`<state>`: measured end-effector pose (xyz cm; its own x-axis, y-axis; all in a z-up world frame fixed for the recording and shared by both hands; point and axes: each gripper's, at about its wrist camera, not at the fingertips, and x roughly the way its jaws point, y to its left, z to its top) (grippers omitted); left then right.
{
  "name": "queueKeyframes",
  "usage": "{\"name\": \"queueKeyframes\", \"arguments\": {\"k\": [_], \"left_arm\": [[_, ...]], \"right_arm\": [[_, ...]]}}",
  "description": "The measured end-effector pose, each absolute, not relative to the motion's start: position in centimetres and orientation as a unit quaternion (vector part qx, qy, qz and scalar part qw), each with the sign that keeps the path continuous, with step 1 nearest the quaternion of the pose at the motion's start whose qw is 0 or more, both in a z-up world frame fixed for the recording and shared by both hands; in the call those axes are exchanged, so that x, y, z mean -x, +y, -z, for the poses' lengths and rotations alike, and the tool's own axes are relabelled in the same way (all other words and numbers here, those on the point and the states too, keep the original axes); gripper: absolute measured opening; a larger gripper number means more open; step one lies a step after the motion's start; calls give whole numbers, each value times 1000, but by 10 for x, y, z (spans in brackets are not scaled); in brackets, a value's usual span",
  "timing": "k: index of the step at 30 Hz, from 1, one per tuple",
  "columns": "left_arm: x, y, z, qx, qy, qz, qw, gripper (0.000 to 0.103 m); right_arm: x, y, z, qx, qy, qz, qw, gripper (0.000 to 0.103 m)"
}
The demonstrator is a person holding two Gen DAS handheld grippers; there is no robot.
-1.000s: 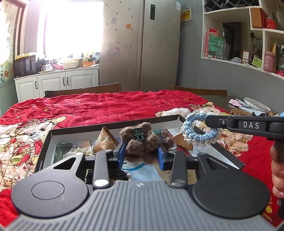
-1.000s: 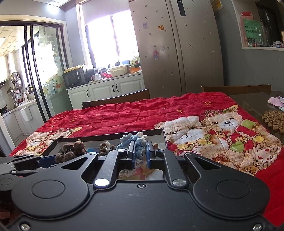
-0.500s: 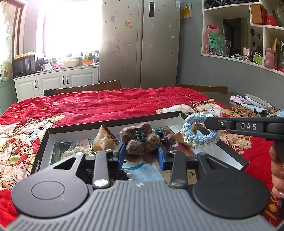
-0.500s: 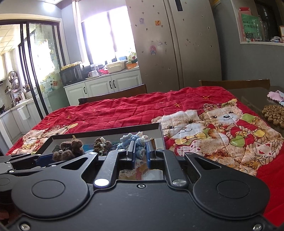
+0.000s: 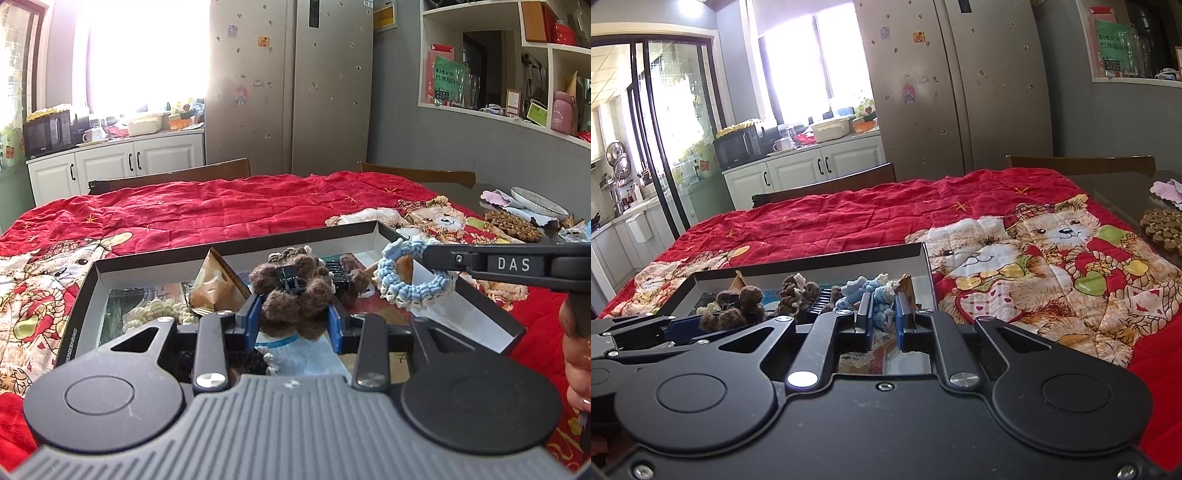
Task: Organize objects
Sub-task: 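Carry pompom clip over box with left tool while right tool carries blue scrunchie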
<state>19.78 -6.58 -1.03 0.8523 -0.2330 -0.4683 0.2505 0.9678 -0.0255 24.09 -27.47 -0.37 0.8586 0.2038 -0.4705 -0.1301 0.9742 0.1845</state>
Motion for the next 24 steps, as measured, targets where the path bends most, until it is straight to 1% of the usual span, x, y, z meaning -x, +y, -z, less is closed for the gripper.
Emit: {"name": "queueKeyframes", "arguments": {"k": [12, 24], "left_arm": [[-200, -69, 17, -26, 261, 125, 957, 41], [-203, -70, 22, -34, 275, 122, 953, 41]], "right_arm": [[-248, -268, 16, -58, 279, -89, 954, 12], [-251, -265, 21, -41, 289, -82, 953, 12]]}}
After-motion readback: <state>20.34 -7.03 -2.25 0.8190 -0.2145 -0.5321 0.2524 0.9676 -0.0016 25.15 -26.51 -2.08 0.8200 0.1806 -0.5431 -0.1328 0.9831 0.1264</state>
